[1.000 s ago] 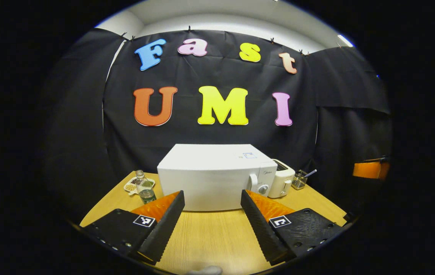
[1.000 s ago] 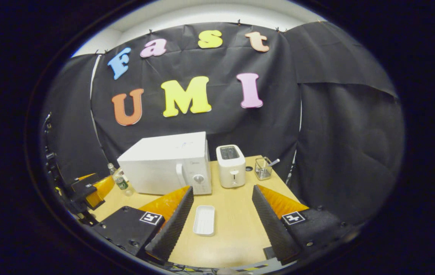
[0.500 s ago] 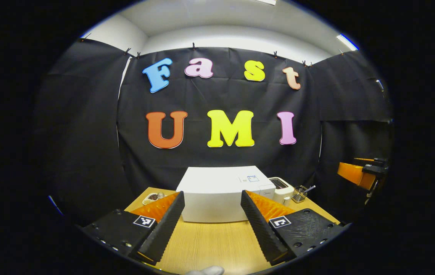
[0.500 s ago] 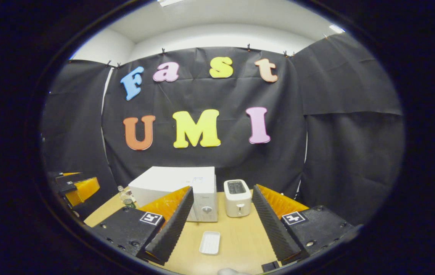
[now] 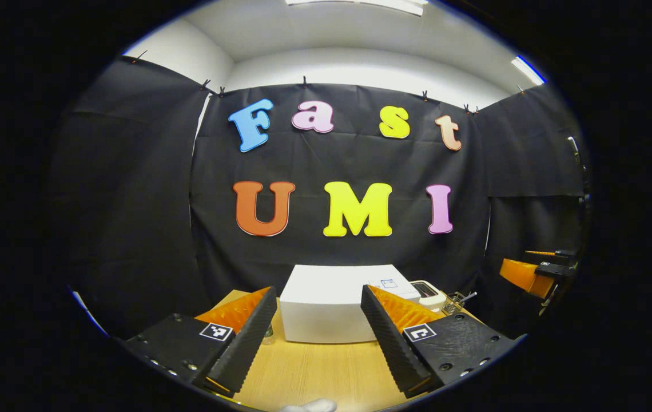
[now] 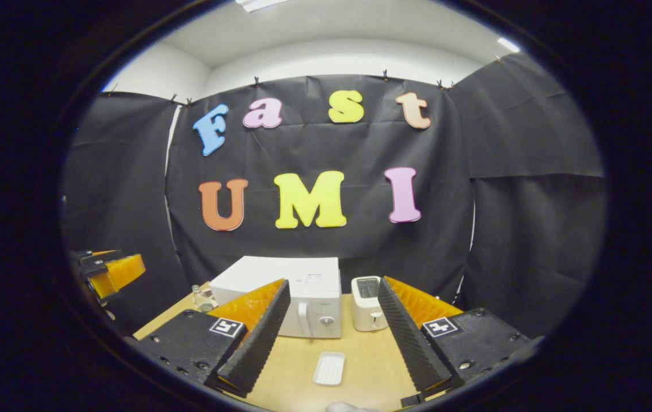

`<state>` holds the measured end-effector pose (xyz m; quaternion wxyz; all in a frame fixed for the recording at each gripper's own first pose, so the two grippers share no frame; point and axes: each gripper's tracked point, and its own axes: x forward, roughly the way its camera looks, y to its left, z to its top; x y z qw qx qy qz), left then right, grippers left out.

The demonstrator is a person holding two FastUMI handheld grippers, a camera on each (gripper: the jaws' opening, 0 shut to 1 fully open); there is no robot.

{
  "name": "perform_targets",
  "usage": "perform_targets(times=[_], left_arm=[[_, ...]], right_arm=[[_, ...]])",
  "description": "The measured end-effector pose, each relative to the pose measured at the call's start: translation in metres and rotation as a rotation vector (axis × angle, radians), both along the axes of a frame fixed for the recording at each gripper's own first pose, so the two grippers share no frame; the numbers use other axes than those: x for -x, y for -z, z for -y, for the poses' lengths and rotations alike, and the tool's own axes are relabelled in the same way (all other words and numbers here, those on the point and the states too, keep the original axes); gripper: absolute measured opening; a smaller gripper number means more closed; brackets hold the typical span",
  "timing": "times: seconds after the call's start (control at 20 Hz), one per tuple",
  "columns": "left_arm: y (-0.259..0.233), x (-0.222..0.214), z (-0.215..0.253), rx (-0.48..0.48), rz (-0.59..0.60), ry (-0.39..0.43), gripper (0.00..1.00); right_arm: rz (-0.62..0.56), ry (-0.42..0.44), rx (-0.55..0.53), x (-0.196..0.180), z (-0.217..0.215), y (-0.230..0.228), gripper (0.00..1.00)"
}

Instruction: Open the microwave oven with the left hand, put the food in, and close the microwave oven.

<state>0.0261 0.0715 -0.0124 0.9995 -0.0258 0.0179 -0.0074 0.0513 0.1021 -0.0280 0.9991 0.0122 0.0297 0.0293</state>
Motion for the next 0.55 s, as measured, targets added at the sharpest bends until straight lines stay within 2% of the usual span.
perform_targets(times=[0.25, 0.3, 0.5, 0.55], left_arm=[[-0.006, 0.006, -0.017, -0.006, 0.013, -0.031, 0.92], [-0.007, 0.007, -0.020, -0.001, 0.011, -0.037, 0.92], [-0.007, 0.007, -0.025, 0.012, 0.008, -0.055, 0.92], [-0.007, 0.008, -0.025, 0.013, 0.009, -0.060, 0.92]], right_arm=[[-0.001, -0.016, -0.007, -0.002, -0.006, -0.001, 0.91], [-0.003, -0.017, -0.003, -0.003, -0.008, -0.001, 0.99], [-0.003, -0.029, -0.003, -0.005, -0.012, -0.006, 0.99], [-0.002, -0.031, -0.003, -0.008, -0.013, -0.007, 0.91]])
